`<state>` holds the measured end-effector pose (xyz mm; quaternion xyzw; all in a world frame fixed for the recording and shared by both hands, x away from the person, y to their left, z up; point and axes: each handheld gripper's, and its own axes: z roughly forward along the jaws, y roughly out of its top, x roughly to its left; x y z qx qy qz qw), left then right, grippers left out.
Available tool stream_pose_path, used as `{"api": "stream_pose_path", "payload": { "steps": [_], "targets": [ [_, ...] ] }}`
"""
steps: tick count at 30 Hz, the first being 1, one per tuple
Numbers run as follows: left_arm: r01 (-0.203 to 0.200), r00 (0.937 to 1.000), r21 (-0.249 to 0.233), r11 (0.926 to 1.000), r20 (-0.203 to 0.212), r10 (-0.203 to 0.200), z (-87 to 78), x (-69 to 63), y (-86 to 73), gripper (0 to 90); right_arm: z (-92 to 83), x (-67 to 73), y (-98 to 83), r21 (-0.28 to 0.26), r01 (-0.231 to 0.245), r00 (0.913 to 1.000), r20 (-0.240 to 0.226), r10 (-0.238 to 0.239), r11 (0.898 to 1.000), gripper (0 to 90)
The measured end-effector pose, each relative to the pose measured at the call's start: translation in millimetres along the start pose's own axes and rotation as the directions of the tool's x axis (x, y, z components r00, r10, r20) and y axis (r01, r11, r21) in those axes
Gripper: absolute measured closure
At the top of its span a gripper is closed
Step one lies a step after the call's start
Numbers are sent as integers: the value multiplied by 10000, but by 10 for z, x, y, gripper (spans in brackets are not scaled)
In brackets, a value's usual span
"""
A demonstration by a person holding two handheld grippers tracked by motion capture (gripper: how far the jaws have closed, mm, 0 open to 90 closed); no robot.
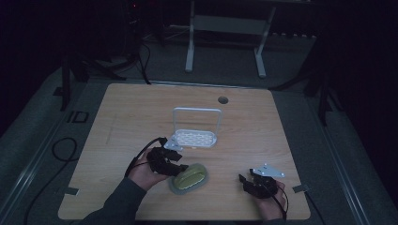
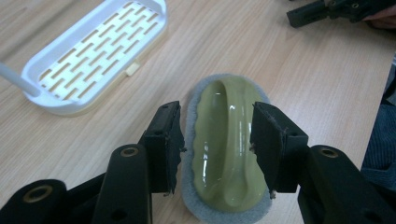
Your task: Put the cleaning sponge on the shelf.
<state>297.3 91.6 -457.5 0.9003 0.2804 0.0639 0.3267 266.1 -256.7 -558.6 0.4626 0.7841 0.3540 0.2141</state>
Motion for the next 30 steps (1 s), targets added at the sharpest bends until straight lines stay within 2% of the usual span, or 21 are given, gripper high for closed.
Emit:
{"api": "stream_pose_path", "payload": {
  "steps": [9,24,30],
  "targets": [
    [-257,9996,502,9984,97,252,68,-46,64,534,1,1,0,13,74,10000,-34,-74,10000,446],
    [-367,9992,1168,9925,225,343,158,-92,163,525,-6,3,-7,27,72,10000,-63,-72,10000,435],
    [-628,9977,1574,9855,333,583,201,-116,205,517,-8,4,-9,31,103,9999,-75,-103,9999,432]
  ]
}}
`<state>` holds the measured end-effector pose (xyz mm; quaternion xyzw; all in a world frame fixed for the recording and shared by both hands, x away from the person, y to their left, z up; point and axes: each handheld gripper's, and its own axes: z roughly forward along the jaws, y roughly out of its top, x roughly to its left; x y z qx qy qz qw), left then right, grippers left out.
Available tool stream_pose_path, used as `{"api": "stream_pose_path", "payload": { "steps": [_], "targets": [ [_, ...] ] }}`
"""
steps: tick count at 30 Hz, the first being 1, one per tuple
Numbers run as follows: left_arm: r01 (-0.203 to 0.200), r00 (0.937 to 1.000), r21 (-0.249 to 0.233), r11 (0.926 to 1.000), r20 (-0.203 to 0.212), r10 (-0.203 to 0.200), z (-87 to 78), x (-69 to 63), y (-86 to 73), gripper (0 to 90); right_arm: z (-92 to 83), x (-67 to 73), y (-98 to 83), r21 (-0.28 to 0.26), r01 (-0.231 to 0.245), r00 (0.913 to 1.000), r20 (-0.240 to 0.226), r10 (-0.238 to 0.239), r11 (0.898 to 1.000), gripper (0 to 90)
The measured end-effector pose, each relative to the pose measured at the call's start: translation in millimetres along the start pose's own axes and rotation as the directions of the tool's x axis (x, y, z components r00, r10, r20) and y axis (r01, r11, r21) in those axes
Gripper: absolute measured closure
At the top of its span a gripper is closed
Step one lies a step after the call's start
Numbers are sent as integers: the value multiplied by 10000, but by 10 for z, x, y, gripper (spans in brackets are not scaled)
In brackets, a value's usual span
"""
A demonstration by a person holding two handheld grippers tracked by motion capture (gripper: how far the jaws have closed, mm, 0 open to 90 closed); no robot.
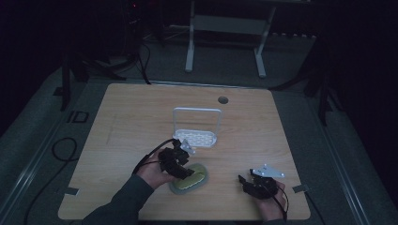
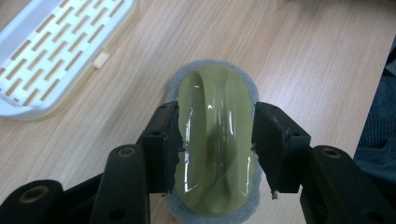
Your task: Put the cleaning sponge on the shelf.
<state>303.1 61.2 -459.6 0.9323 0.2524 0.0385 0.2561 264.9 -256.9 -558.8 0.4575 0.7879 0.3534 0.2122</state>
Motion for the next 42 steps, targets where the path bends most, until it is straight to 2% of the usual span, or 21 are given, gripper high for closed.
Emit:
{"api": "stream_pose_path", "payload": {
  "steps": [4,9,13,23,38,42],
  "targets": [
    [-214,9998,282,9994,53,213,25,-16,33,513,-1,0,-1,3,7,10000,-7,-7,10000,431],
    [-301,9995,566,9979,108,295,64,-36,72,513,-1,0,-1,5,9,10000,-16,-9,10000,429],
    [-444,9990,912,9948,111,436,97,-37,100,513,-1,0,-1,6,11,10000,-26,-11,10000,427],
    [-437,9990,1335,9901,143,421,172,-50,111,506,-2,1,-2,11,17,10000,-36,-17,10000,425],
    [-390,9992,2179,9752,206,353,251,3,188,539,-2,0,-2,22,36,10000,-65,-36,10000,417],
    [-482,9988,2459,9681,217,442,284,5,214,549,-2,0,-2,23,37,10000,-67,-37,10000,416]
  ]
}}
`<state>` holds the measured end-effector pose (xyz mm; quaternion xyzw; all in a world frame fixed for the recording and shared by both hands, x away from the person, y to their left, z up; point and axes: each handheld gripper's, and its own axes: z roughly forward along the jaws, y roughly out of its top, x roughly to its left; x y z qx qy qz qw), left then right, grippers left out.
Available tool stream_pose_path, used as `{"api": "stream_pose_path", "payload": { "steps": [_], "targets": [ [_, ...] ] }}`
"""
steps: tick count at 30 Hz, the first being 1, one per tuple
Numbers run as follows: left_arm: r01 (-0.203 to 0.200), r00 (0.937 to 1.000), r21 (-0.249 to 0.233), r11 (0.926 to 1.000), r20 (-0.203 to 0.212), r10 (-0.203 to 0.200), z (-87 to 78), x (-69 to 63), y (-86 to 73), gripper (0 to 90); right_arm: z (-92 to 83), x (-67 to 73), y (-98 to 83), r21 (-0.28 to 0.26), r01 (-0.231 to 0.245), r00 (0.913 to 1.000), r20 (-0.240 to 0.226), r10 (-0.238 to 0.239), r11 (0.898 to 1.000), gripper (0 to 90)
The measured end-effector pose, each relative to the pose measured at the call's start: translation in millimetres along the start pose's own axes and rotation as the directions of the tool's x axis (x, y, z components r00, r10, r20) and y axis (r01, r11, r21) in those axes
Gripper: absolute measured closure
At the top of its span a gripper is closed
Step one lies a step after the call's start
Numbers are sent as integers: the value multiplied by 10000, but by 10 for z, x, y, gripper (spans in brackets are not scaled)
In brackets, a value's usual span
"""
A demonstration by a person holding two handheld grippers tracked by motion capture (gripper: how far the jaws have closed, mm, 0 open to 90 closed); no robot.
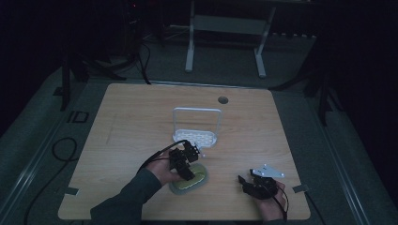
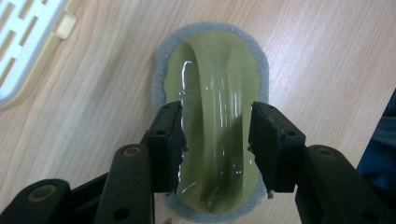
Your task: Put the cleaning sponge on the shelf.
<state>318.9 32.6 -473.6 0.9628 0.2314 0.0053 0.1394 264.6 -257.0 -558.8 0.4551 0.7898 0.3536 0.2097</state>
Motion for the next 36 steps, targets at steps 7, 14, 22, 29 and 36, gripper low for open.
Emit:
{"api": "stream_pose_path", "payload": {
  "steps": [7,14,22,29,36],
  "targets": [
    [-51,10000,331,9994,-2,51,27,18,36,580,0,0,0,0,3,10000,-1,-3,10000,416],
    [-147,9999,534,9985,81,143,35,23,74,614,0,0,0,0,3,10000,-6,-3,10000,414],
    [-310,9995,891,9955,82,304,32,11,141,665,0,0,0,4,3,10000,-14,-3,10000,413],
    [-530,9984,1301,9901,242,502,43,28,171,692,0,0,0,2,10,10000,-25,-10,10000,412],
    [-628,9978,1359,9887,275,596,37,39,169,714,0,-1,0,3,11,10000,-24,-11,10000,413]
  ]
}}
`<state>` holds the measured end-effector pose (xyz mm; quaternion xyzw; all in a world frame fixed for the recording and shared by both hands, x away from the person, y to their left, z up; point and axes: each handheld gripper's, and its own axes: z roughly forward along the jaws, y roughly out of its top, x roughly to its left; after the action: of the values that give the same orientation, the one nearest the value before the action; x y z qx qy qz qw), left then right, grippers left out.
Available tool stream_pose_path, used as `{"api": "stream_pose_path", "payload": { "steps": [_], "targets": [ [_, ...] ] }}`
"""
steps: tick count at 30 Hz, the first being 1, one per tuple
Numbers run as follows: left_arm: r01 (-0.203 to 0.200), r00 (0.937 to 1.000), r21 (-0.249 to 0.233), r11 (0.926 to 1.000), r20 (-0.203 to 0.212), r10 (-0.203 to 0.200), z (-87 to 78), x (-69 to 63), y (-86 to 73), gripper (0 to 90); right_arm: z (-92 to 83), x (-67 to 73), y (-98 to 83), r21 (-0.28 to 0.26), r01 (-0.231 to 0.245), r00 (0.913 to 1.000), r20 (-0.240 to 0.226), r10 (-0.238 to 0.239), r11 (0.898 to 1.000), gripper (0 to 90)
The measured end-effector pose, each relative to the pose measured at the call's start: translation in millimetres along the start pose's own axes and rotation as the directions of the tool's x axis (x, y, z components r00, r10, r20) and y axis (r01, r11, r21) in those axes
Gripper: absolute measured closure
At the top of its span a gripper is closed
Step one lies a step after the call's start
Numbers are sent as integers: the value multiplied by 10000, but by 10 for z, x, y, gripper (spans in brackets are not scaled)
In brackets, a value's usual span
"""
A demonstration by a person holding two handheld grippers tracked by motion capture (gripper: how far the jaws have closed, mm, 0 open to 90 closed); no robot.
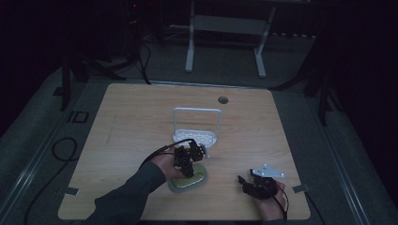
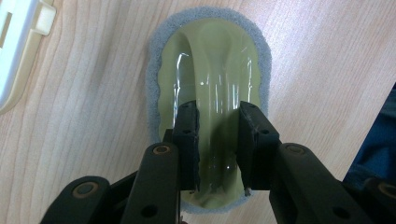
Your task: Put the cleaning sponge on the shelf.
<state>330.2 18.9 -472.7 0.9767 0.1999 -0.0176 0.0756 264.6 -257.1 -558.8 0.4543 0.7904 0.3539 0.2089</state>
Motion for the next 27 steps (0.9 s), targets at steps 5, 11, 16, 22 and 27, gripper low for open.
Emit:
{"api": "stream_pose_path", "payload": {
  "steps": [5,11,16,22,27],
  "targets": [
    [-22,10000,7,10000,-77,22,-17,30,-22,717,0,0,0,-3,5,10000,-4,-5,10000,412],
    [-50,9997,-112,9999,-238,47,-56,77,-49,717,0,0,0,-3,2,10000,-5,-2,10000,412],
    [-137,9994,-160,9998,-327,132,-62,96,-72,718,0,0,0,-3,1,10000,-5,-1,10000,412],
    [-342,9985,-217,9992,-429,332,-77,99,-73,718,0,0,0,-3,3,10000,-4,-3,10000,412],
    [-418,9975,-174,9990,-580,407,-123,115,-65,717,0,0,0,-4,-3,10000,-7,3,10000,412]
  ]
}}
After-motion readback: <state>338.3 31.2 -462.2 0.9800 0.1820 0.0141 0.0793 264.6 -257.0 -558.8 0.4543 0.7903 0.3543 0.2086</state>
